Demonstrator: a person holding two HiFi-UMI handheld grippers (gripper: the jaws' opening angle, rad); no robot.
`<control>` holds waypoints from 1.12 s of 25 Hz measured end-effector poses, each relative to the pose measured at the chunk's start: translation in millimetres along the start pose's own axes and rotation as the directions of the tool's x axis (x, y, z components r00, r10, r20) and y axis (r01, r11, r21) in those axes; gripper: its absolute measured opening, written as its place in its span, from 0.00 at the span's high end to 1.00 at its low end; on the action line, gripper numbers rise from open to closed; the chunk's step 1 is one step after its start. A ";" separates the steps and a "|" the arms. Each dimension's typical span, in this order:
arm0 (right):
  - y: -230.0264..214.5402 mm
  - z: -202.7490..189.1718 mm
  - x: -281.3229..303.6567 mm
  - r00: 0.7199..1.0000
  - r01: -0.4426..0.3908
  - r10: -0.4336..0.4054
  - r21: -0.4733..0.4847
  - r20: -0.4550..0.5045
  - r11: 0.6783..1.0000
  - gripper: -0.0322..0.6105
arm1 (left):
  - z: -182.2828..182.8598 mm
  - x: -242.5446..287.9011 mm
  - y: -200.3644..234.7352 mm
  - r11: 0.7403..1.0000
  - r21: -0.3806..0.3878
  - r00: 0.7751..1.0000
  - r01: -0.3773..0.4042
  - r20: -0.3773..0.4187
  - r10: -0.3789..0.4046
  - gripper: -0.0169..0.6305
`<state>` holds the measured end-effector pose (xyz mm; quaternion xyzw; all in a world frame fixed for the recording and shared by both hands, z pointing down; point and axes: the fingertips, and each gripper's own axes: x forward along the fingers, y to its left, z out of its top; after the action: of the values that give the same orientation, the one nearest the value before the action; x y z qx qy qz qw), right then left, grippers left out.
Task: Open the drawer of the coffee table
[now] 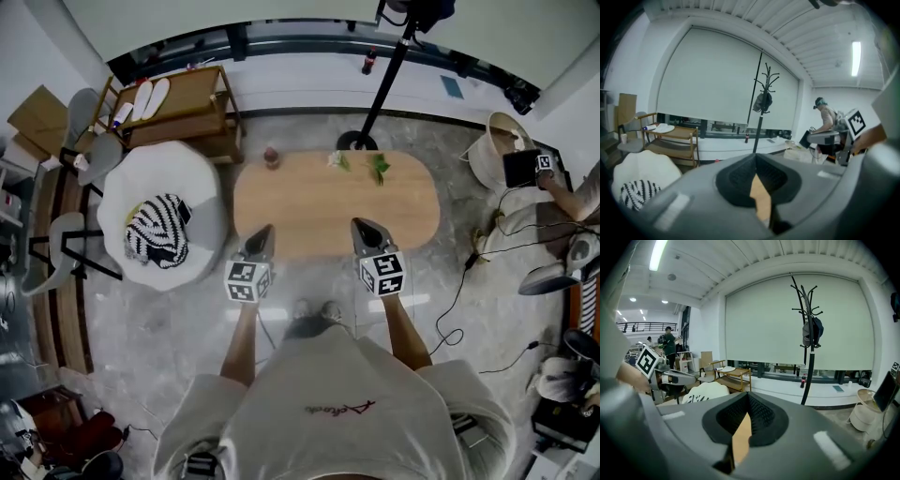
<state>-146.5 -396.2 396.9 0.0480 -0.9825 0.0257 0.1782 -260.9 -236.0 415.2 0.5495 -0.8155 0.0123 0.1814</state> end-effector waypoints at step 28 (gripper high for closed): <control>11.2 -84.9 -24.2 0.999 -0.005 0.006 0.035 -0.050 0.999 0.94 | -82.0 -14.9 -16.8 1.000 0.012 0.995 -0.018 -0.101 0.019 0.98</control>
<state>-95.6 -377.3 467.4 0.0478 -0.9773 0.0447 0.2016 -217.7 -211.3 484.2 0.5415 -0.8103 0.0466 0.2193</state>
